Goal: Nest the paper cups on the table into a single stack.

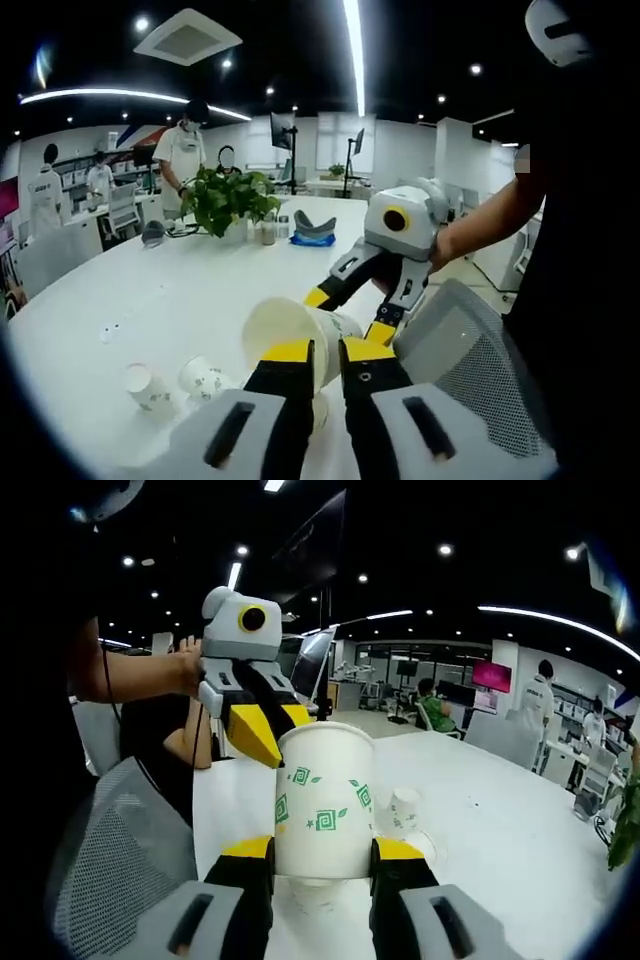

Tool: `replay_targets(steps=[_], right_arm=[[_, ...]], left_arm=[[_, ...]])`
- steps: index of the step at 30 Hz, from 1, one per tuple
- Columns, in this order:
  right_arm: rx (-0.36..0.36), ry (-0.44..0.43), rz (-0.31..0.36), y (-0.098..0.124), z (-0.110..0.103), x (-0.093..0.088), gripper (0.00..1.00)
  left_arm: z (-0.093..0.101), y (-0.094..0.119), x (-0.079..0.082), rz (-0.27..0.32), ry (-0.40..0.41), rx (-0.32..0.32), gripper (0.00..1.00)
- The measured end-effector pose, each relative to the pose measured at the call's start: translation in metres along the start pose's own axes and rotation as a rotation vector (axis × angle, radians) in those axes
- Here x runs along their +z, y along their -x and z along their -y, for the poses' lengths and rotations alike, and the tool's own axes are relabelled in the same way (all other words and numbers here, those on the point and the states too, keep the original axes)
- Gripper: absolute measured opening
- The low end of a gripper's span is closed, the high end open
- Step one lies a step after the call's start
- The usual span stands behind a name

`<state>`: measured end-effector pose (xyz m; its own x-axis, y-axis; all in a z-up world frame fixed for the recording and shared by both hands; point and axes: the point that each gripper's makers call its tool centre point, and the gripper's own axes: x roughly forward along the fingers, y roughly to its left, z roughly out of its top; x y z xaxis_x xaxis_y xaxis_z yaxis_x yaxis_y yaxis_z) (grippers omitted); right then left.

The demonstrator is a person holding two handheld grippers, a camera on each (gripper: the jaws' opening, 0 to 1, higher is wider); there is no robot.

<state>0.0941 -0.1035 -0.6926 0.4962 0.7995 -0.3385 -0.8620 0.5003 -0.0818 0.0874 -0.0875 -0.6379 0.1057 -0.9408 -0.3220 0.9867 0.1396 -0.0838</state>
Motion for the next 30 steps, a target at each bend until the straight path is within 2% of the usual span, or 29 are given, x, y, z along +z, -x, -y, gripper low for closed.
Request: replay_targets(steps=[4, 6, 13, 21, 25, 30], right_arm=[[-0.002, 0.008, 0.006, 0.001, -0.001, 0.001, 0.36], [-0.005, 0.013, 0.018, 0.002, -0.002, 0.005, 0.36], [-0.025, -0.012, 0.006, 0.004, 0.0, 0.007, 0.36], [-0.076, -0.078, -0.013, 0.017, 0.009, -0.002, 0.46], [-0.125, -0.14, -0.029, 0.027, 0.016, -0.011, 0.54], [-0.162, -0.166, -0.035, 0.037, 0.021, -0.02, 0.61]], left_arm=[[0.005, 0.001, 0.004, 0.013, -0.037, -0.008, 0.03], [0.006, 0.003, 0.009, 0.039, -0.008, -0.018, 0.02], [0.008, 0.002, 0.014, 0.047, -0.004, -0.025, 0.0], [0.003, 0.003, 0.01, 0.009, -0.034, -0.002, 0.0], [-0.001, 0.007, 0.002, -0.041, -0.053, 0.014, 0.0], [-0.005, 0.011, -0.008, -0.099, -0.077, 0.036, 0.0]])
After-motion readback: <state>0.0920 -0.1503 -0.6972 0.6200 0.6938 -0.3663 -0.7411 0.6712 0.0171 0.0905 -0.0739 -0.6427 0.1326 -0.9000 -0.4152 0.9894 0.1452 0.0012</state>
